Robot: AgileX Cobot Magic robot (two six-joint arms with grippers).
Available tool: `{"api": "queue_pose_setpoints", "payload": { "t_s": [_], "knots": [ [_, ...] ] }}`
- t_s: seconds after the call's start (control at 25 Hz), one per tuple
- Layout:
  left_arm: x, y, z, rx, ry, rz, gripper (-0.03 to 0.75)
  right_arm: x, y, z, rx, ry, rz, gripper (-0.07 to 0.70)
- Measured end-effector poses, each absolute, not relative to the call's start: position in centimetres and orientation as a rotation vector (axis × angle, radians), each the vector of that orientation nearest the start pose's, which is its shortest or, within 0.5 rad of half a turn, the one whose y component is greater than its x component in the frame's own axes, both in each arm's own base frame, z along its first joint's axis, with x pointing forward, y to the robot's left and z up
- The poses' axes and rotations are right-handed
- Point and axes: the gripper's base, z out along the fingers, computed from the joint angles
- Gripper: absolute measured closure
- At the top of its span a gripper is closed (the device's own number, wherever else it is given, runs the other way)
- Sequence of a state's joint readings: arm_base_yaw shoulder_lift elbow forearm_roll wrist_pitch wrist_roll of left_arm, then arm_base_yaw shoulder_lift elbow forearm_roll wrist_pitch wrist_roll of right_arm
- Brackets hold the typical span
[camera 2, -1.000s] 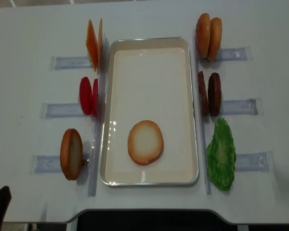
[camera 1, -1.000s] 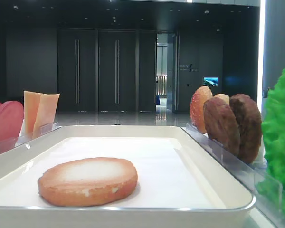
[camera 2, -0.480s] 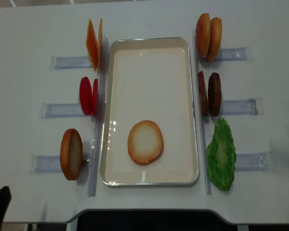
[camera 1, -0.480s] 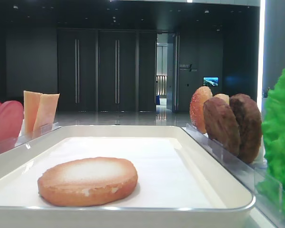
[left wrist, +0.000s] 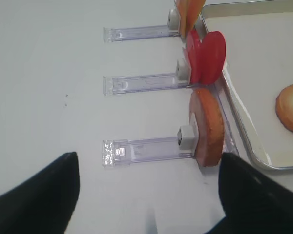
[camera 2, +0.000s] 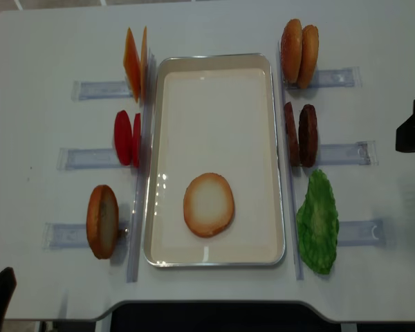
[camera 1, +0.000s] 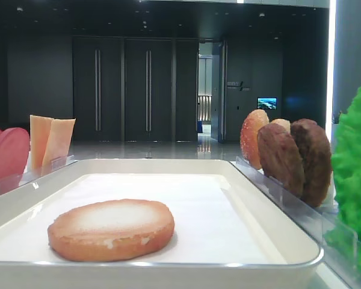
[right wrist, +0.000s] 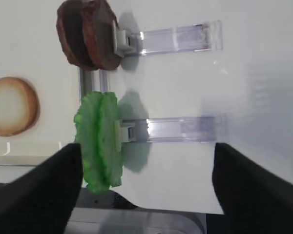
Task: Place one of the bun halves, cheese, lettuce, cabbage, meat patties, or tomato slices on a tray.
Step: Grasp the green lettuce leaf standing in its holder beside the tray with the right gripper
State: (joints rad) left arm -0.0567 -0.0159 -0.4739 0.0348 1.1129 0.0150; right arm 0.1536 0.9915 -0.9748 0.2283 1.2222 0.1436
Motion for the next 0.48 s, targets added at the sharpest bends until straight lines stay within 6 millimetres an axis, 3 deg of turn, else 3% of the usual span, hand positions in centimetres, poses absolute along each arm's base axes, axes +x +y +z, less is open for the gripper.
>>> {"api": "queue_pose_setpoints", "payload": {
  "t_s": [0.48],
  "knots": [
    [-0.6,0.3,26.6,0.073,2.105,0.017,0.024,15.0,10.4,32.2,-0.103,2.847,0.308,0.107]
  ]
}}
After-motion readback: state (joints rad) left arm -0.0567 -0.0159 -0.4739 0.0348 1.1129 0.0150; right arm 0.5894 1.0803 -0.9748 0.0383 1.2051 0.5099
